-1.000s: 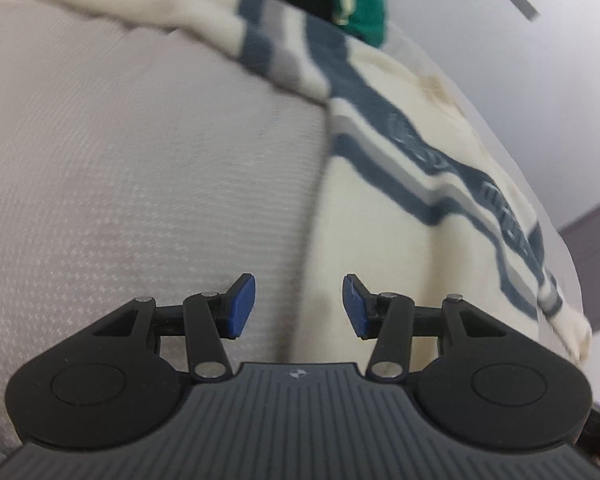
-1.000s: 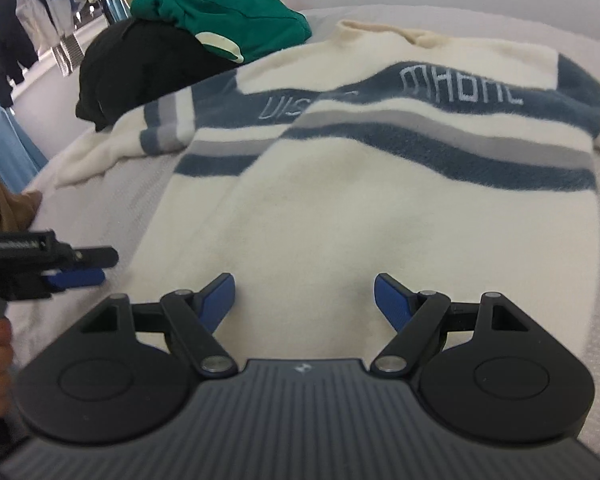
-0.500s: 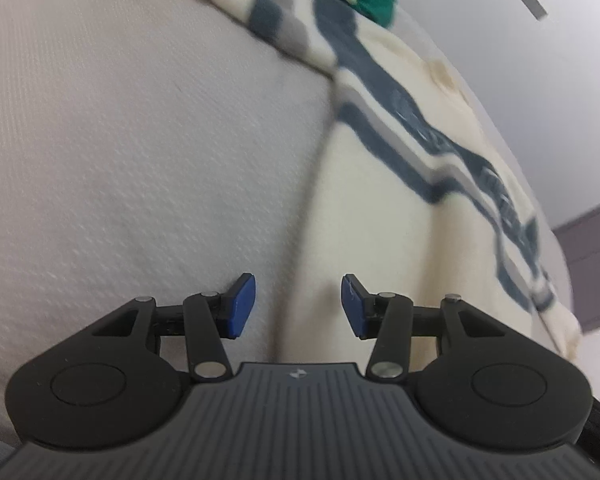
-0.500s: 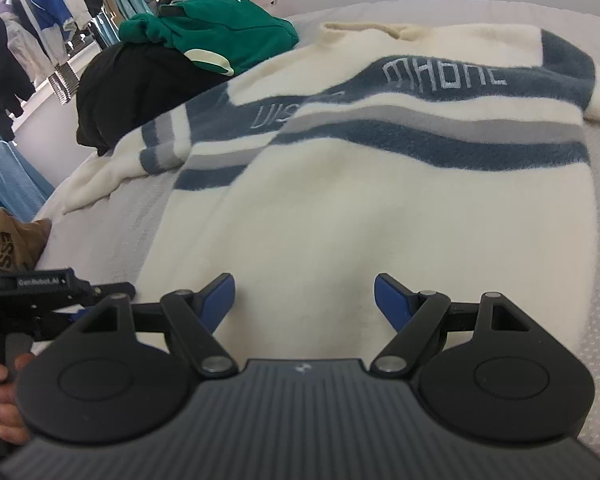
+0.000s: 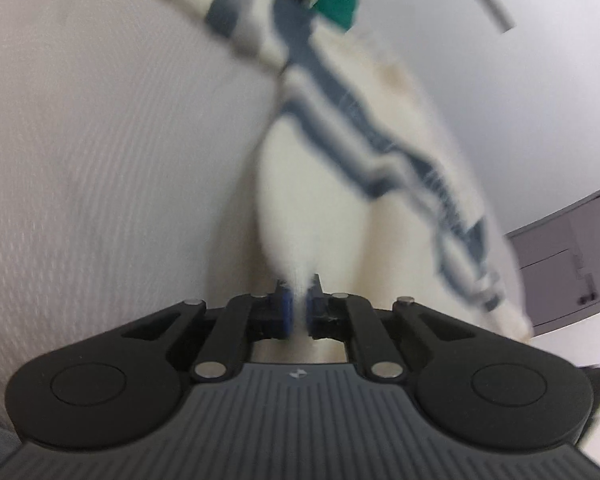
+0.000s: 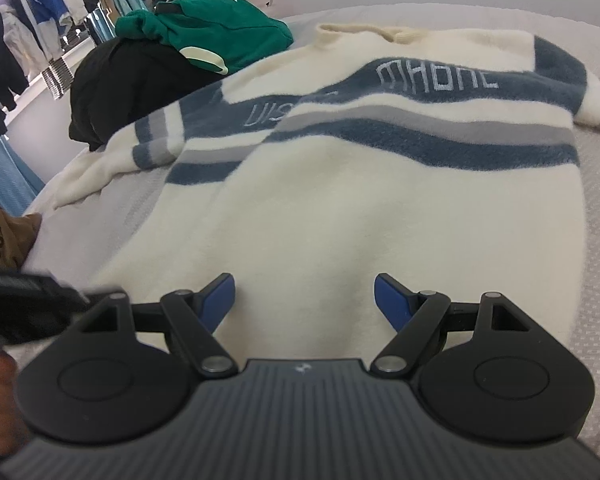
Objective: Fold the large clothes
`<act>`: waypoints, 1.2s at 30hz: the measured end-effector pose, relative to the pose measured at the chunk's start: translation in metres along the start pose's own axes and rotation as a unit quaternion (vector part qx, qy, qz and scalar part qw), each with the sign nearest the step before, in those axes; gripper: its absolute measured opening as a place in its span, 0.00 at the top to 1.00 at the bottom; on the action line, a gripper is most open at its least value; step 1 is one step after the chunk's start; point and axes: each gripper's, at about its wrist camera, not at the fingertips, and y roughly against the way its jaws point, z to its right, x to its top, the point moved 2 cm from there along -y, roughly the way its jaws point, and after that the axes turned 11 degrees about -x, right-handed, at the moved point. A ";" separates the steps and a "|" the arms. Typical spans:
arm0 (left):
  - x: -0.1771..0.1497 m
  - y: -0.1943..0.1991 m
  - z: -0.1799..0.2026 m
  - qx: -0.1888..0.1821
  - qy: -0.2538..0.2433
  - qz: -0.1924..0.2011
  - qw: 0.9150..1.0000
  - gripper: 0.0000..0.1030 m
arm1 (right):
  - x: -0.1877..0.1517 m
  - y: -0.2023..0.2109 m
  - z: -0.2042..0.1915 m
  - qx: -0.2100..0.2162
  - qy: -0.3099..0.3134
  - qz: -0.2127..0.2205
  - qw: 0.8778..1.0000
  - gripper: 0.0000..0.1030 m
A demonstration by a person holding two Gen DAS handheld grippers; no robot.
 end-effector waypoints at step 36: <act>-0.008 0.023 0.059 0.097 -0.211 0.054 0.971 0.51 | 0.001 0.031 -0.014 -0.037 0.052 0.084 0.994 0.24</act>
